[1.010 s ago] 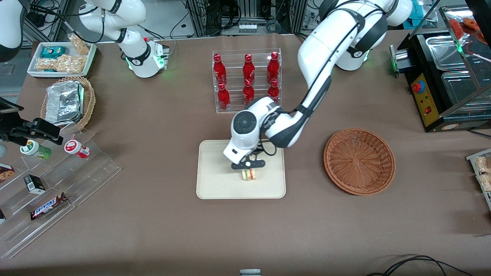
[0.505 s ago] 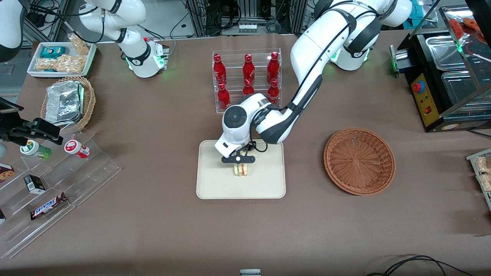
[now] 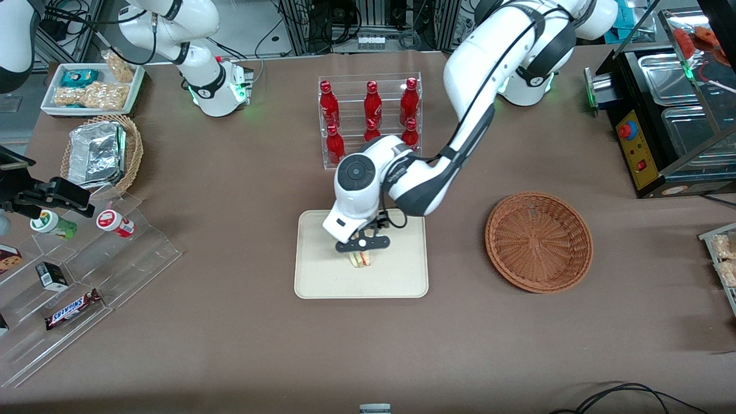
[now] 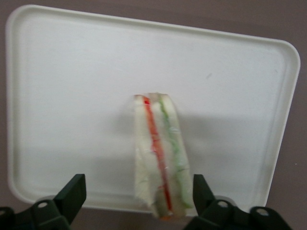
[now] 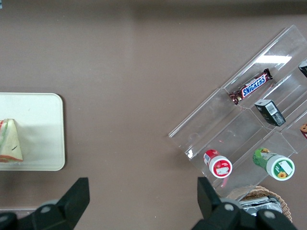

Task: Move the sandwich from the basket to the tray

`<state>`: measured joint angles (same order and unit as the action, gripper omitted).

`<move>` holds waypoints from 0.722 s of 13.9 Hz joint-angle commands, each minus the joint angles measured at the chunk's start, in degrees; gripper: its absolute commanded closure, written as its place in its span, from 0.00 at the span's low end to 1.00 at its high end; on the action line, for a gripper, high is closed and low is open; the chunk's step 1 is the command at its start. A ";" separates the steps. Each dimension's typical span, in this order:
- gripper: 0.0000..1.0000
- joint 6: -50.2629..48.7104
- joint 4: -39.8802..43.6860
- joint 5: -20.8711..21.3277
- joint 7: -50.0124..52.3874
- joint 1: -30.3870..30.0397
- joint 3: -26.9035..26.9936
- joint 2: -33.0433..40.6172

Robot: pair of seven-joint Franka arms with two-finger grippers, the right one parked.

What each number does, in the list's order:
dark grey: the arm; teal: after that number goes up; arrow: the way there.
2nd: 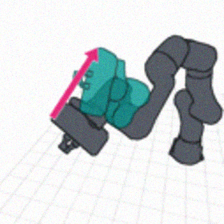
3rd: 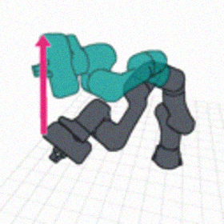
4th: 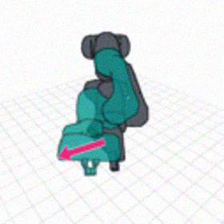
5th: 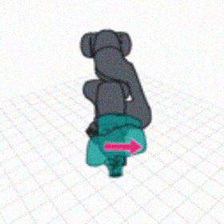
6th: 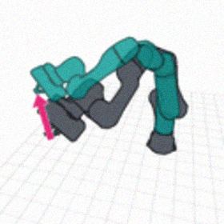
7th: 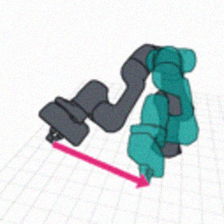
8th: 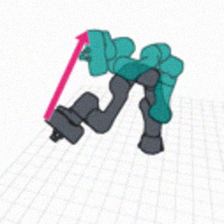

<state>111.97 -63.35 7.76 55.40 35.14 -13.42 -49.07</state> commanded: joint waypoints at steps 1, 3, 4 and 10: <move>0.00 -9.45 -1.51 -5.27 -1.59 -4.62 -0.55 9.31; 0.00 -18.23 -2.82 -9.23 -4.93 -9.28 -0.38 16.43; 0.00 -22.98 -5.18 -9.42 -6.69 -12.00 -0.11 20.55; 0.00 -43.39 -12.68 -8.64 -21.98 -34.15 0.06 38.16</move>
<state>71.39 -72.18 -0.31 36.26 5.95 -12.85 -15.42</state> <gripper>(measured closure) 0.000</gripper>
